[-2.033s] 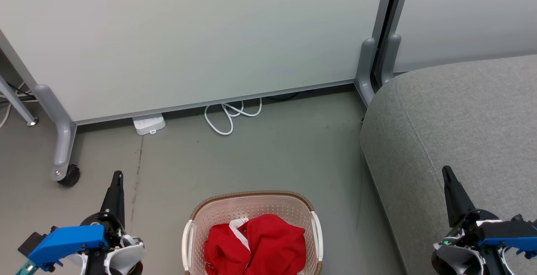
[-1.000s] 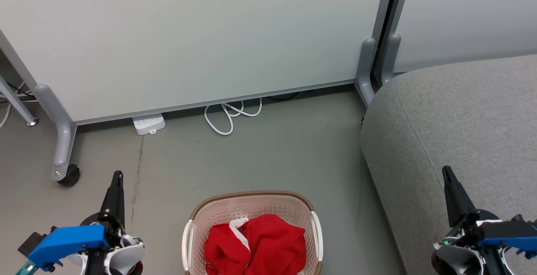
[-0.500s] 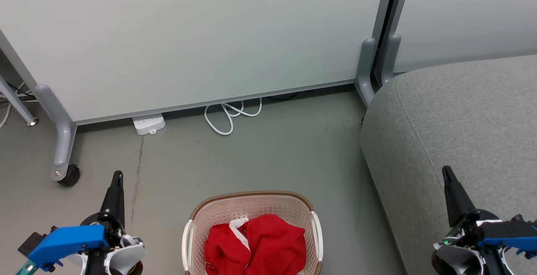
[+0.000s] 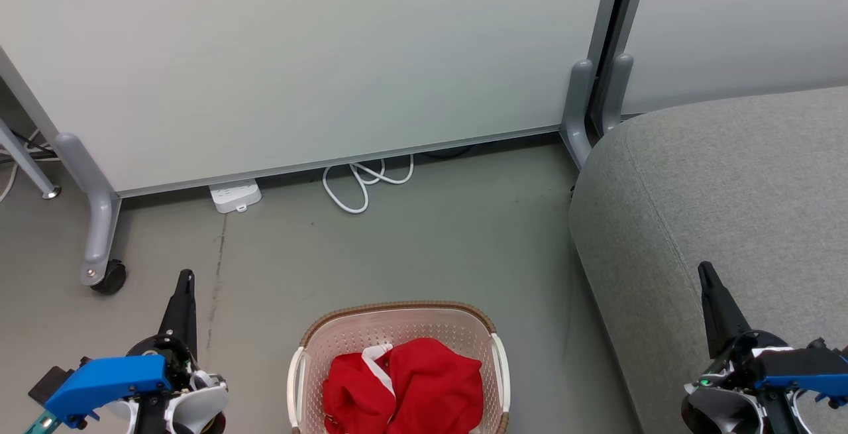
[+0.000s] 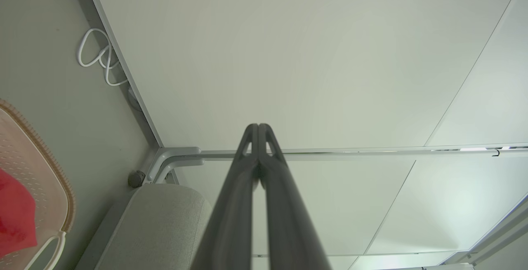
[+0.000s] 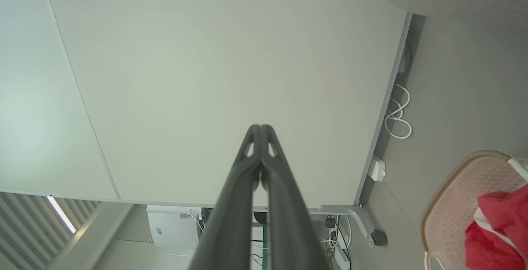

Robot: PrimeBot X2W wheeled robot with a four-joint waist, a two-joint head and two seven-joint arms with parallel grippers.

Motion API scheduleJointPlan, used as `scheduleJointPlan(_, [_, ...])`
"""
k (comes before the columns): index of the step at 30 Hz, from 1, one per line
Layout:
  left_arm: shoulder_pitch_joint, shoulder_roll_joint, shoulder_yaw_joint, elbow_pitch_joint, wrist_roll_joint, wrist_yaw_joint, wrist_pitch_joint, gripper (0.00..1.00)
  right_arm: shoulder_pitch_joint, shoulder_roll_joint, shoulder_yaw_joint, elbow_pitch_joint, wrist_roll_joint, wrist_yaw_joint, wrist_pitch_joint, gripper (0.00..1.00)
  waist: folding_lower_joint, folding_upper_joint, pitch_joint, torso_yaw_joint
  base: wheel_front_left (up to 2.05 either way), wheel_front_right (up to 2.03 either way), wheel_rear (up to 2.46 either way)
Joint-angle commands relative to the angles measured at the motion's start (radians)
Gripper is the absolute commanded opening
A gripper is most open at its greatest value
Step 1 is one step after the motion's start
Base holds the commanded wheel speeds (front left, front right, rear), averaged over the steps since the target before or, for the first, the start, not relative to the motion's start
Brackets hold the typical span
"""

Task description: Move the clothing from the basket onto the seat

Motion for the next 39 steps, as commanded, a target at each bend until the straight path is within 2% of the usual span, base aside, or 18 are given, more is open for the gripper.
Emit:
scheduleJointPlan(1, [-0.010,-0.001,0.001,-0.004,-0.002,-0.004,0.004,0.00,-0.011,0.002,-0.001,-0.002,0.003,0.001,0.003,0.00,0.0000,-0.0001,0.000,0.000,0.00,0.00,0.00])
scheduleJointPlan(7, [-0.010,-0.001,0.001,-0.004,-0.002,-0.004,0.004,0.00,-0.011,0.002,-0.001,-0.002,0.003,0.001,0.003,0.00,0.0000,-0.0001,0.000,0.000,0.00,0.00,0.00])
scheduleJointPlan(8, [0.000,0.000,0.000,0.000,0.000,0.000,0.000,1.00,0.000,0.000,0.000,0.000,0.000,0.000,0.000,1.00,0.0000,-0.0001,0.000,0.000,0.00,0.00,0.00])
scheduleJointPlan(11, [0.031,-0.005,-0.002,0.029,0.001,0.000,-0.003,1.00,0.026,0.004,0.003,0.031,-0.001,-0.001,-0.003,1.00,0.0000,-0.0001,0.001,0.000,0.00,0.00,0.00])
scheduleJointPlan(23, [0.020,-0.004,-0.027,0.007,0.066,0.000,-0.063,1.00,0.020,0.003,0.018,0.026,-0.079,-0.001,-0.063,1.00,0.0000,-0.0001,0.003,0.001,0.00,0.00,0.00])
scheduleJointPlan(39, [0.007,-0.002,-0.051,-0.025,0.340,0.000,-0.132,1.00,0.012,0.002,0.035,-0.016,-0.311,-0.001,-0.132,1.00,0.0000,-0.0001,0.007,0.003,0.00,0.00,0.00])
